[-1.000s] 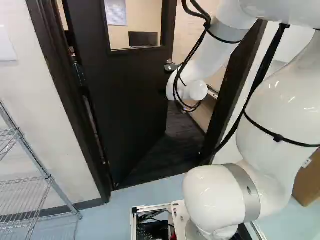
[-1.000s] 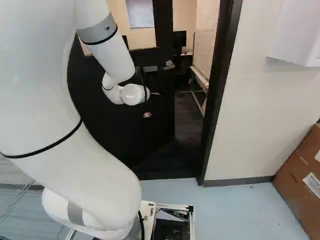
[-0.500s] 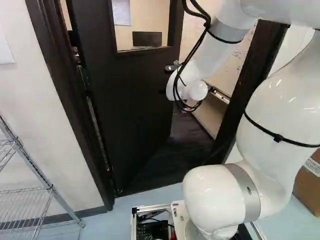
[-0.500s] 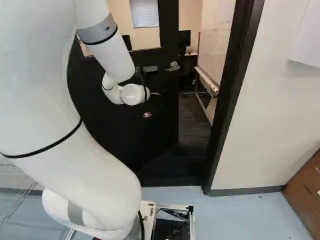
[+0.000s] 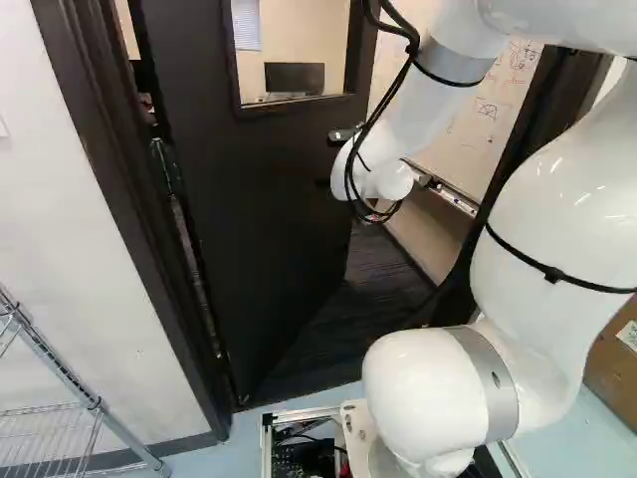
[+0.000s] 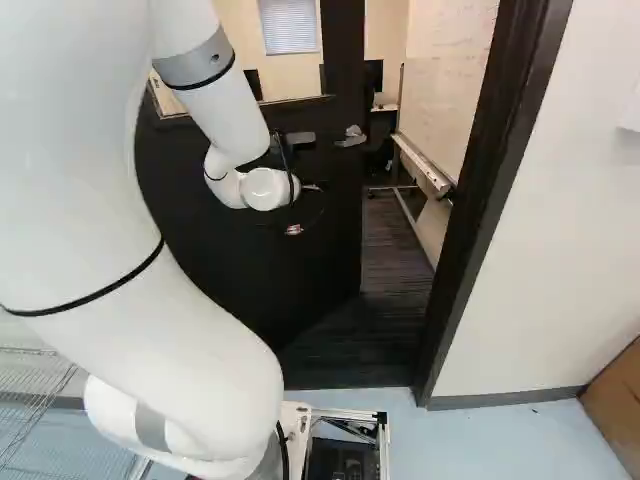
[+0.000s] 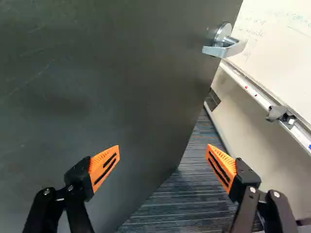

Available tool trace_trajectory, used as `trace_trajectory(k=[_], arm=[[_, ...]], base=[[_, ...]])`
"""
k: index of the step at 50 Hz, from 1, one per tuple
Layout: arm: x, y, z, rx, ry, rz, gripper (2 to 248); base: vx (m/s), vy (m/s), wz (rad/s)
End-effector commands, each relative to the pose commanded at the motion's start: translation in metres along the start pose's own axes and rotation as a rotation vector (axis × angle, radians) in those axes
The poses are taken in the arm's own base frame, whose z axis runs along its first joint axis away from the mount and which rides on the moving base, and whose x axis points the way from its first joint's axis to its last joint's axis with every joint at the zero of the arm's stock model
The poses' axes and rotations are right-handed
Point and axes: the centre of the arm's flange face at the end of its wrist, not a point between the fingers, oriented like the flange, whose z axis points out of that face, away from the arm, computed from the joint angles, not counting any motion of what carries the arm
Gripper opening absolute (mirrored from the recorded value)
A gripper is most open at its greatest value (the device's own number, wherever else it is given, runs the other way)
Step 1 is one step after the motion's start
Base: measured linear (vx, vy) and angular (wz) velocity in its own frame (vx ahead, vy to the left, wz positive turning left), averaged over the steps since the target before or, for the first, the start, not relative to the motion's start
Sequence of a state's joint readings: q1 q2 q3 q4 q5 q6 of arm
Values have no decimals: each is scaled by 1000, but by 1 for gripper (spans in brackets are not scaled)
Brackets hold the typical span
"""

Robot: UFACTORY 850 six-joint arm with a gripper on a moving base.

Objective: Open the door and move inside

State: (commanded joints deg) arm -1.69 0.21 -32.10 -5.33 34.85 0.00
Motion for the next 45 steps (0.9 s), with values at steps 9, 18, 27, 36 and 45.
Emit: trace_trajectory(k=[9, 18, 27, 36, 45], arm=[[0, 0, 1, 0, 0, 0, 247], [1, 0, 1, 0, 0, 0, 247], [1, 0, 1, 0, 0, 0, 247], [4, -4, 8, 10, 1, -4, 247], [9, -13, 19, 29, 3, -12, 247]], base=[[116, 53, -17], [21, 4, 2], [-2, 0, 1], [0, 0, 0], [0, 0, 0]])
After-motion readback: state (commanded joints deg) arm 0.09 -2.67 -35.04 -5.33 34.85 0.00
